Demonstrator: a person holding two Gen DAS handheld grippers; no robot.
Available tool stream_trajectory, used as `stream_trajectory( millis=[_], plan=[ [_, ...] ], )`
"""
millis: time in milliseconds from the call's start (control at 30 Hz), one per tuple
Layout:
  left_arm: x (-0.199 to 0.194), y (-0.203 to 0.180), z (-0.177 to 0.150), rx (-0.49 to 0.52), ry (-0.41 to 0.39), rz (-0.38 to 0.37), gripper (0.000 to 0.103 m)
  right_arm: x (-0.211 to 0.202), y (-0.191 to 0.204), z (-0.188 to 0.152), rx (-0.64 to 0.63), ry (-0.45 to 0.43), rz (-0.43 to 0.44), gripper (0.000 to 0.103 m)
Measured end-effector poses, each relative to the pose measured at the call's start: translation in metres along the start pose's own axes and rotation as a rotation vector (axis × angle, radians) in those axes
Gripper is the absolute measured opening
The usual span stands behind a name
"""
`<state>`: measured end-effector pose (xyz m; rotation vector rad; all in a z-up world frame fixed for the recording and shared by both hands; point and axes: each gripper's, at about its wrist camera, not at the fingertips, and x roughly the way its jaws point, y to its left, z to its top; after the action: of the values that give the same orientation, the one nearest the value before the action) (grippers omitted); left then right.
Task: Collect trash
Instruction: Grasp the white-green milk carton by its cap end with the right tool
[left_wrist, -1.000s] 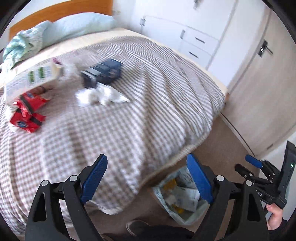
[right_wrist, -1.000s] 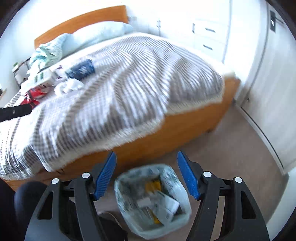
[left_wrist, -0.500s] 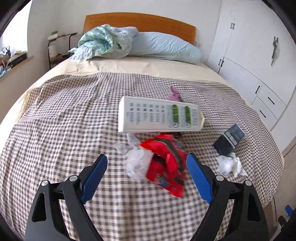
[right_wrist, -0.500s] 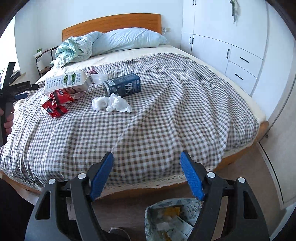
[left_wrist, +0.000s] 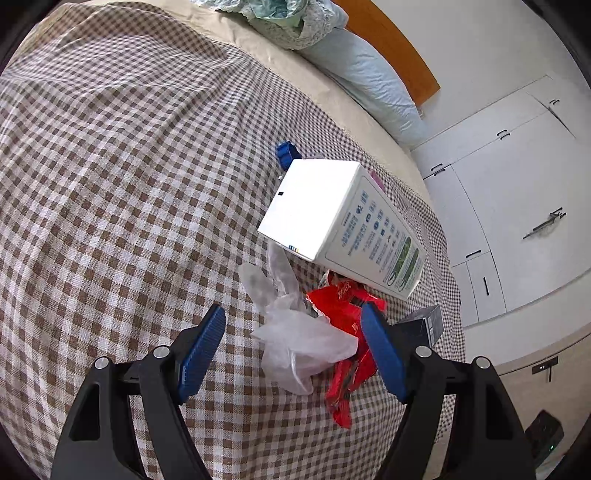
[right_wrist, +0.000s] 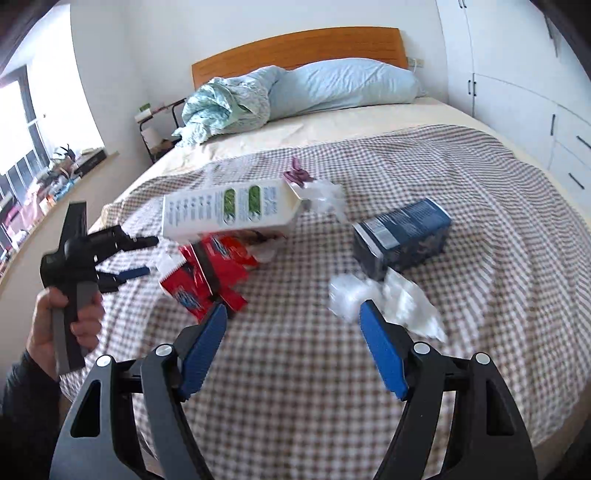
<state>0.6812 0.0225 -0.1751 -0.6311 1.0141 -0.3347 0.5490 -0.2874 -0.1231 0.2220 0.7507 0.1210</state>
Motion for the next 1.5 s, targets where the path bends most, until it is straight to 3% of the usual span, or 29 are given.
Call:
stream_trajectory(
  millis=[100,233,367,467,500,533,600,633,733,867,1033,1133,1233,1300,1367,1433,1500],
  plan=[
    [-0.008,0.006,0.009,0.039,-0.024,0.047,0.072,0.044,0.002,0.043,0.043,-0.002,0.031,0.071],
    [-0.012,0.014,0.016,0.062,-0.039,0.111,0.072,0.113,-0.001,0.087,0.029,0.045,-0.030,0.069],
    [-0.014,0.020,0.024,0.055,-0.039,0.111,0.074,0.158,-0.008,0.101,0.033,0.121,-0.065,0.040],
    [-0.012,0.019,0.026,0.070,-0.044,0.115,0.074,0.182,-0.009,0.100,0.027,0.164,-0.116,0.037],
    [-0.012,0.018,0.027,0.075,-0.044,0.113,0.074,0.187,-0.014,0.099,0.043,0.178,-0.114,0.036],
    [-0.013,0.014,0.024,0.079,-0.042,0.113,0.074,0.191,-0.017,0.098,0.069,0.190,-0.098,0.023],
    [-0.014,0.007,0.019,0.096,-0.043,0.113,0.074,0.190,-0.024,0.094,0.149,0.187,-0.044,0.014],
    [-0.015,0.005,0.018,0.106,-0.046,0.113,0.074,0.184,-0.024,0.095,0.179,0.169,-0.005,0.003],
    [-0.016,-0.001,0.018,0.129,-0.057,0.119,0.074,0.146,-0.016,0.106,0.163,0.082,-0.015,0.003],
    [-0.019,-0.008,0.015,0.155,-0.069,0.136,0.074,0.069,-0.012,0.129,0.051,-0.088,-0.173,0.003],
    [-0.030,-0.029,0.004,0.223,-0.113,0.128,0.074,-0.041,-0.025,0.128,-0.224,-0.319,-0.596,0.003],
    [-0.031,-0.051,-0.009,0.292,-0.126,0.105,0.074,-0.082,-0.060,0.110,-0.306,-0.333,-0.788,0.003],
    [-0.019,-0.076,-0.026,0.371,-0.112,0.123,0.074,-0.092,-0.098,0.082,-0.410,-0.312,-0.935,0.003],
    [-0.009,-0.088,-0.036,0.403,-0.097,0.132,0.074,-0.081,-0.109,0.052,-0.527,-0.274,-1.009,0.003],
    [-0.003,-0.096,-0.045,0.411,-0.081,0.130,0.074,-0.058,-0.116,0.016,-0.633,-0.198,-1.017,0.004],
    [0.003,-0.102,-0.053,0.418,-0.064,0.125,0.074,-0.052,-0.107,-0.017,-0.722,-0.258,-1.074,0.004],
    [0.008,-0.107,-0.061,0.442,-0.055,0.132,0.074,-0.066,-0.091,-0.036,-0.762,-0.323,-1.003,0.006]
  ],
)
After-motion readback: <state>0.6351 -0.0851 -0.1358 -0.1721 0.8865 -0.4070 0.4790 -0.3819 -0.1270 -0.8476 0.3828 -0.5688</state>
